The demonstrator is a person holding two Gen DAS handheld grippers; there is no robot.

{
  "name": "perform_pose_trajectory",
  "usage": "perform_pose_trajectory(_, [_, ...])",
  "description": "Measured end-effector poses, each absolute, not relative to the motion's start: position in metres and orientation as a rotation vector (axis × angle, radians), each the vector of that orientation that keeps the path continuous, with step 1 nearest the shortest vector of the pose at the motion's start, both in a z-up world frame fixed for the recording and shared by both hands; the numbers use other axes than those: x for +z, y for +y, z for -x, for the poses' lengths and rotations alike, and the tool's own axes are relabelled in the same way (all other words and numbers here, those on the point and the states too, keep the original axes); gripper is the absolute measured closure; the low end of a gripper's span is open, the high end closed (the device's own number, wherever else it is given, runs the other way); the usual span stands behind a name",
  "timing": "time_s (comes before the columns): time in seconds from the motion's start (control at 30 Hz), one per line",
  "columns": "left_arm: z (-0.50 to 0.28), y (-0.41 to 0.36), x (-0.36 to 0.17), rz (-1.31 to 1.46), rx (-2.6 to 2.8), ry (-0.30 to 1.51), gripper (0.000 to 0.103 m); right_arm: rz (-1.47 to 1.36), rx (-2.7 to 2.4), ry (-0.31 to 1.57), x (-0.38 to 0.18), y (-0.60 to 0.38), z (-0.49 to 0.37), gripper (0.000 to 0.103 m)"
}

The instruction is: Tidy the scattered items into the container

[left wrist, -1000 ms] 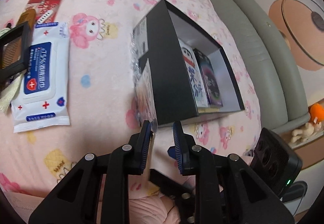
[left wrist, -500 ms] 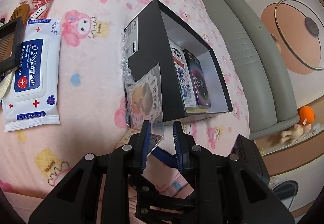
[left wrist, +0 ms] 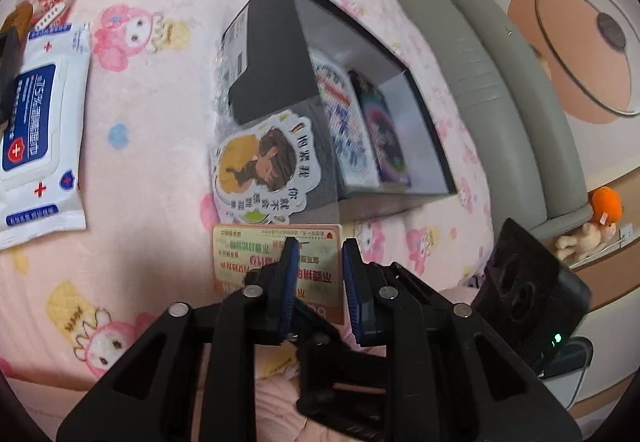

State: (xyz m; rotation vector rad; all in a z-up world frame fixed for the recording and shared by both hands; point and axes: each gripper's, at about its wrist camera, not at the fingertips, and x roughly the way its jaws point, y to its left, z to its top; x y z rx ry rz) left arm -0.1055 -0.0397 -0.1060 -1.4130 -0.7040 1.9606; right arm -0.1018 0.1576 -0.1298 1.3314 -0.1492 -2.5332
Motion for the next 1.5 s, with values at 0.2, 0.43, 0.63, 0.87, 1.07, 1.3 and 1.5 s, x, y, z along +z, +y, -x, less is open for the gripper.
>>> perform_pose_trajectory(0.2, [0.106,-0.043,-0.111,1.432,1.941,-0.746,0.070,-1.323,-2.546,-0.147,-0.130,0.150,0.104,0.088])
perform_pose_trajectory(0.43, [0.099,-0.044,-0.098,1.358,1.960,-0.730,0.072,-1.306,-2.536,-0.137,-0.125,0.146,0.104,0.097])
perform_pose_trajectory(0.63, [0.100,-0.050,-0.102,1.384,1.994,-0.747,0.072,-1.367,-2.542,-0.162,-0.121,0.164,0.104,0.097])
perform_pose_trajectory(0.87, [0.102,-0.042,-0.111,1.465,2.045,-0.660,0.072,-1.478,-2.543,-0.182,-0.124,0.202,0.115,0.096])
perform_pose_trajectory(1.07, [0.102,-0.034,-0.124,1.540,2.040,-0.636,0.072,-1.516,-2.556,-0.354,-0.141,0.226,0.125,0.093])
perform_pose_trajectory(1.3, [0.108,-0.021,-0.127,1.554,2.072,-0.577,0.072,-1.461,-2.581,-0.357,-0.139,0.221,0.122,0.092])
perform_pose_trajectory(1.5, [0.117,-0.005,-0.138,1.681,2.030,-0.464,0.071,-1.421,-2.608,-0.370,-0.137,0.219,0.120,0.092])
